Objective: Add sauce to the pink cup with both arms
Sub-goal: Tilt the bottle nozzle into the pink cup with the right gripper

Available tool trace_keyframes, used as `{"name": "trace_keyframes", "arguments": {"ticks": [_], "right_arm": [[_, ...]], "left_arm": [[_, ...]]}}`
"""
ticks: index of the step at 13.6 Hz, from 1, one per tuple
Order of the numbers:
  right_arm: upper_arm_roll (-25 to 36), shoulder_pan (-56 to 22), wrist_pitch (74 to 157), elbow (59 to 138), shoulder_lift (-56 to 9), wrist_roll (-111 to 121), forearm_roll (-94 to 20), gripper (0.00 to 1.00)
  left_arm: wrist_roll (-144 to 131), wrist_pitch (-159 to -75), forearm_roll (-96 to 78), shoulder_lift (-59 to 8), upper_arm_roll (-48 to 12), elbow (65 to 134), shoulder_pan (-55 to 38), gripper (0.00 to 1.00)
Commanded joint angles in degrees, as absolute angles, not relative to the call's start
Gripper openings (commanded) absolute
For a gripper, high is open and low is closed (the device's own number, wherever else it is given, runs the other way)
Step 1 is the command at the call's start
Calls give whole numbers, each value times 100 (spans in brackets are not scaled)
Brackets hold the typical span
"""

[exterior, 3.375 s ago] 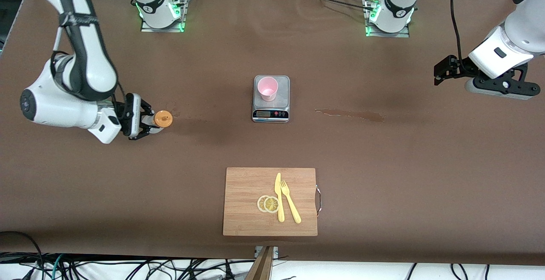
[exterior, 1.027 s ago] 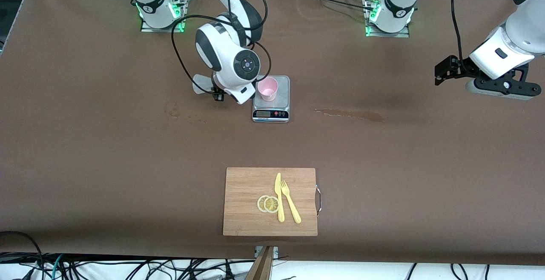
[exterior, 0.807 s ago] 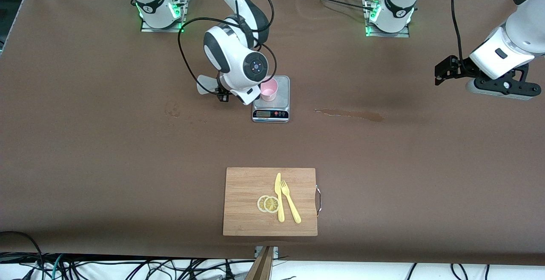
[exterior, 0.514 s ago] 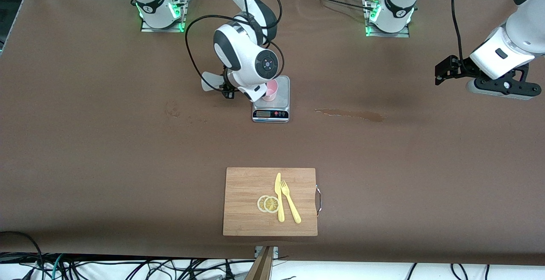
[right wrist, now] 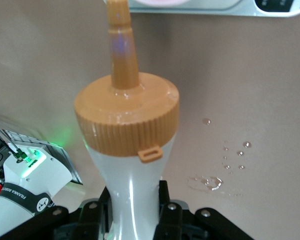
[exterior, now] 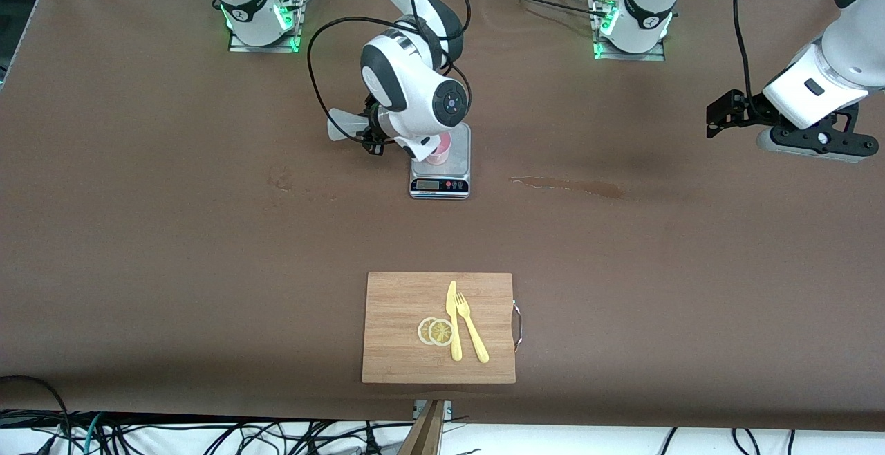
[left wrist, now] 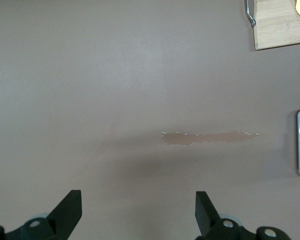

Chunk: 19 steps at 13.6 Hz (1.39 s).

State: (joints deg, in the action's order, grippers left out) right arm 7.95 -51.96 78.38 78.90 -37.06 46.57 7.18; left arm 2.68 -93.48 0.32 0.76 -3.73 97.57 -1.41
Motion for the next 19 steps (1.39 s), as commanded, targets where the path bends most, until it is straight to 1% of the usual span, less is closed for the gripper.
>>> {"name": "trace_keyframes", "arguments": {"ticks": [1, 6, 10, 13, 16, 19], "right_arm": [[791, -5238, 7296, 7104, -4138, 4448, 966, 13], [835, -5273, 7216, 6952, -4262, 4412, 1046, 13], [852, -5282, 6979, 6513, -4535, 4412, 1090, 13], [870, -5326, 6865, 6478, -4614, 4412, 1239, 13], [879, -5335, 6671, 6214, -4763, 4421, 1248, 13], [958, -5431, 6575, 6196, -4825, 4421, 1248, 13]], "left_arm": [[369, -9220, -35, 0, -378, 9580, -97, 100], [378, -9220, -35, 0, -378, 9580, -97, 100], [378, -9220, -35, 0, -378, 9580, -88, 100], [378, -9220, -35, 0, -378, 9580, -88, 100], [378, -9220, -35, 0, -378, 9580, -88, 100], [378, -9220, -35, 0, -378, 9580, -88, 100]]}}
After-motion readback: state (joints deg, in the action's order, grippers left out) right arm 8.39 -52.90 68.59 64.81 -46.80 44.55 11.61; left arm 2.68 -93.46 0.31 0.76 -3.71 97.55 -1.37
